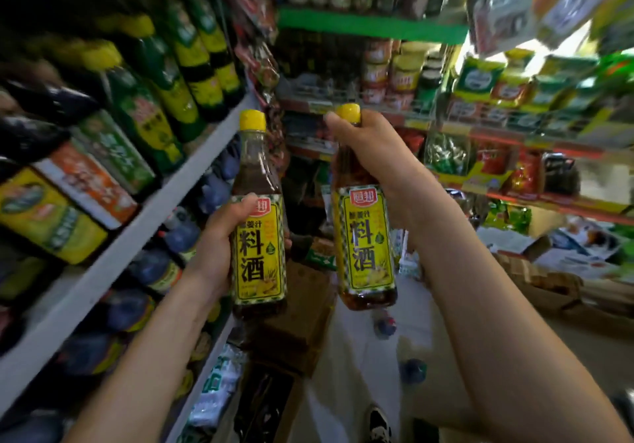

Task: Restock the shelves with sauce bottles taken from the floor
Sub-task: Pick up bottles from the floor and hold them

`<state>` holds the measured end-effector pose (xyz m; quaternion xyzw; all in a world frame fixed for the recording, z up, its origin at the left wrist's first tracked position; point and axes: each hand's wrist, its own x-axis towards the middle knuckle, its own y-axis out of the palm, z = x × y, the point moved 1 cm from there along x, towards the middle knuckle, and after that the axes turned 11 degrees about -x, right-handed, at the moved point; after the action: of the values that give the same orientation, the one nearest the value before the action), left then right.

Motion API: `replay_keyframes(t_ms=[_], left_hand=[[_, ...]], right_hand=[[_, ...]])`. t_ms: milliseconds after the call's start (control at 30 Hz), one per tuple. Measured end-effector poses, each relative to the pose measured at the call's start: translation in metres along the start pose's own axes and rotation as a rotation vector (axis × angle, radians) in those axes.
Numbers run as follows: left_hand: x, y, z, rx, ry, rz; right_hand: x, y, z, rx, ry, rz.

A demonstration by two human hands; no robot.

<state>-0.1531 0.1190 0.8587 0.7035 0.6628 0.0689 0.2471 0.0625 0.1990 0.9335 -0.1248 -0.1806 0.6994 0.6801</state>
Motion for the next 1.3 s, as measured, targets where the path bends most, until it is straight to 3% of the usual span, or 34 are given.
replay_keyframes(t_ms=[333,533,733,1000,1300], left_hand=[[-0.061,0.008,-0.085,-0.007,0.212,0.015],[-0.076,0.006,-0.150,0.023,0.375,-0.091],[-0.091,-0.007,-0.206,0.073,0.572,-0.172],[-0.068,-0.009,-0.213,0.062,0.773,-0.468],[-0.062,0.012,-0.191,0.006,0.875,-0.802]], right_hand=[[-0.020,0.014,0.120,0.117,-0.162,0.098],[-0.019,0.026,0.187,0.148,-0.306,0.126],[-0.006,0.050,0.240,0.241,-0.437,0.266],[0.071,0.088,0.247,0.256,-0.549,0.544],[0.113,0.121,0.266,0.210,-0.740,0.835]])
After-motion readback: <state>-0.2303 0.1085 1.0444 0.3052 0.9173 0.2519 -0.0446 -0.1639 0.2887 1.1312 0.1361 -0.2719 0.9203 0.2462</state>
